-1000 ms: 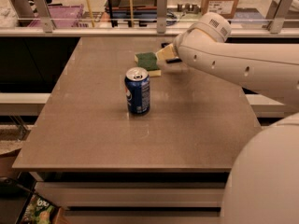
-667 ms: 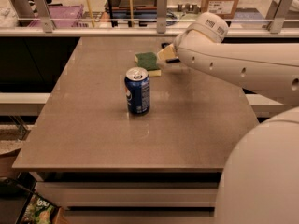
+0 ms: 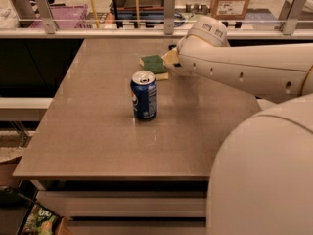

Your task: Pick rxbar blueberry

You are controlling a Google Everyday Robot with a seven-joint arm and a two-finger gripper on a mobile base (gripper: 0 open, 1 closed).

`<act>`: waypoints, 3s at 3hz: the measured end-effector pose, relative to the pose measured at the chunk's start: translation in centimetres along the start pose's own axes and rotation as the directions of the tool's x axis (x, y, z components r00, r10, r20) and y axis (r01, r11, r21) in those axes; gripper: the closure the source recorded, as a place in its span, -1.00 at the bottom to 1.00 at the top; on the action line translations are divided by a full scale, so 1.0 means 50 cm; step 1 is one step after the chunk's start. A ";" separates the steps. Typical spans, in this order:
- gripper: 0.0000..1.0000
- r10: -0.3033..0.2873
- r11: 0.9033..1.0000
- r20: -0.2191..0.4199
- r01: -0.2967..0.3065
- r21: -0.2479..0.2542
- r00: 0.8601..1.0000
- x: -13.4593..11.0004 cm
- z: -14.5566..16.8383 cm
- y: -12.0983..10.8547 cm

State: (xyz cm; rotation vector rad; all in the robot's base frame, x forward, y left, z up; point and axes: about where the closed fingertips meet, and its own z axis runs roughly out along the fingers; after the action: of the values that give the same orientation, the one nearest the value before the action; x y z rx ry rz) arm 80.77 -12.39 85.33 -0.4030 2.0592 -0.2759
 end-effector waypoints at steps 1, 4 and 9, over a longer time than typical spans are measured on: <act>-0.63 -0.001 1.000 0.002 0.001 -0.001 1.000 -0.002 -0.001 0.000; 0.76 -0.002 1.000 0.006 0.002 -0.002 1.000 -0.007 -0.006 0.002; -0.69 -0.005 1.000 0.014 0.005 -0.005 1.000 -0.017 -0.012 0.004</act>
Offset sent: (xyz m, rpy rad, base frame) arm -0.0002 0.0005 0.0009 0.0000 -0.0012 0.0012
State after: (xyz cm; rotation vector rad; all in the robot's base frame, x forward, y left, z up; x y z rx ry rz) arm 80.59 -11.88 86.23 -0.4121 2.0452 -0.2706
